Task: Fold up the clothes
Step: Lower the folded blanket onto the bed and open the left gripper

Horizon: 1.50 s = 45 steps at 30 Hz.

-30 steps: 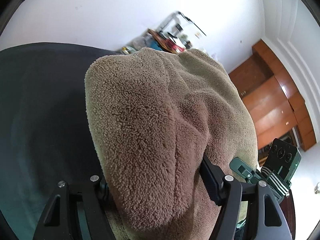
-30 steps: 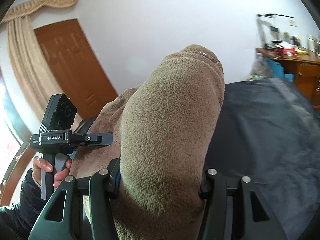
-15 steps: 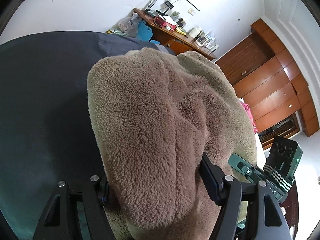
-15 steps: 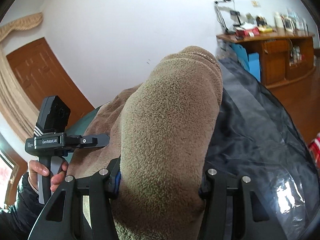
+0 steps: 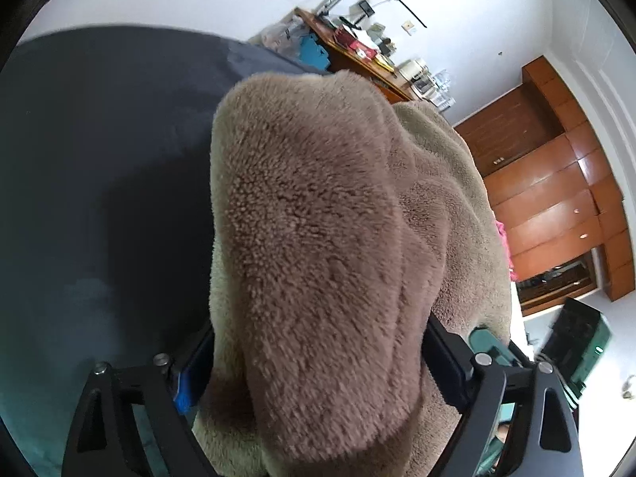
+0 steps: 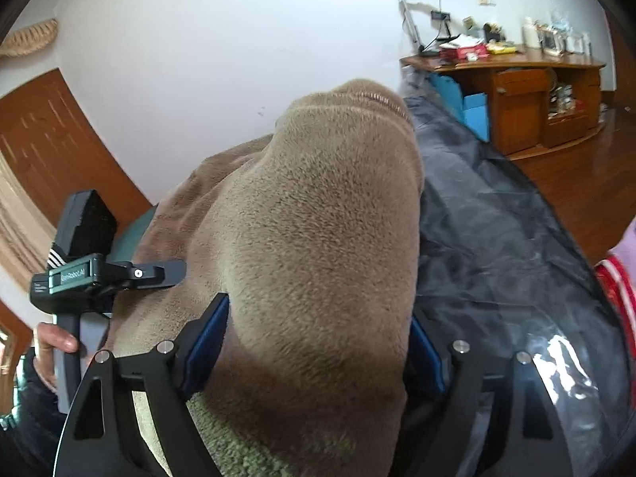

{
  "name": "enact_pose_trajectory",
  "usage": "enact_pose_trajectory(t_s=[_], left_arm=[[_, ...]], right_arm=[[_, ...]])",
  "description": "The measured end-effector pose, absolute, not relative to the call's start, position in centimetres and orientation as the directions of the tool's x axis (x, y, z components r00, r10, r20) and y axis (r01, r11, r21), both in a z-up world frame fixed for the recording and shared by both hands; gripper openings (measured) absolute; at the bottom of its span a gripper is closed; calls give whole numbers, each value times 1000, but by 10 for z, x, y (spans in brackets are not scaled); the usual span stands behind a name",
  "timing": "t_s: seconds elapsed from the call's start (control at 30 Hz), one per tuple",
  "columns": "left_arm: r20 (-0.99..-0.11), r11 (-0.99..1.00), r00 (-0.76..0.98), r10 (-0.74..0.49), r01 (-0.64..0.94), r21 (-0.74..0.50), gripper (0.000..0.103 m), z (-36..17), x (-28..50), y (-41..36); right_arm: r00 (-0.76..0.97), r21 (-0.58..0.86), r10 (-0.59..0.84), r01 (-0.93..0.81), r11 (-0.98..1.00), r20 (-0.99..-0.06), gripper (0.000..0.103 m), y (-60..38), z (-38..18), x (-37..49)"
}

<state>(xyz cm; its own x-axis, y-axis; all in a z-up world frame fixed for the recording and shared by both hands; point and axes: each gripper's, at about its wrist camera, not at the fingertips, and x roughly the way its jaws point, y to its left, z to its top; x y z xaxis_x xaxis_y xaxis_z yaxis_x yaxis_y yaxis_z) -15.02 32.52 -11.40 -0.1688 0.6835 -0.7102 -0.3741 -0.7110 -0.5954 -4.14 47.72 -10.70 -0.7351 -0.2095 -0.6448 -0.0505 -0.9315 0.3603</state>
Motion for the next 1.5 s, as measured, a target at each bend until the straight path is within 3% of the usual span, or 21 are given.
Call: enact_pose_trajectory(t_s=[0.17,0.33,0.7,1.03,1.3,1.5], left_arm=[[-735,-797,-334,591,-380,-469,92,-87,-110,308],[-724,-834,-447,525,-441,-333,92,-73,-62,296],[-722,-850,-492,487,-457,-262,93,-103,-21,299],[-707,-863,-542,454,-464,-198,95,-100,-17,310],[-678,-875,-611,409,-472,-103,95,-85,-2,318],[-694,-871,-594,408,-480,-101,95,-93,-5,324]], right_arm=[[-794,182,-35,-96,-979,-607,85,465,-84,-11],[-825,85,11,-71,-994,-565,85,440,-69,28],[-739,-219,151,-5,-976,-657,90,382,-113,15],[-722,-167,136,-28,-986,-679,98,394,-123,5],[-798,-93,183,-159,-983,-574,99,409,-91,30],[-727,-132,214,-169,-977,-652,99,415,-116,10]])
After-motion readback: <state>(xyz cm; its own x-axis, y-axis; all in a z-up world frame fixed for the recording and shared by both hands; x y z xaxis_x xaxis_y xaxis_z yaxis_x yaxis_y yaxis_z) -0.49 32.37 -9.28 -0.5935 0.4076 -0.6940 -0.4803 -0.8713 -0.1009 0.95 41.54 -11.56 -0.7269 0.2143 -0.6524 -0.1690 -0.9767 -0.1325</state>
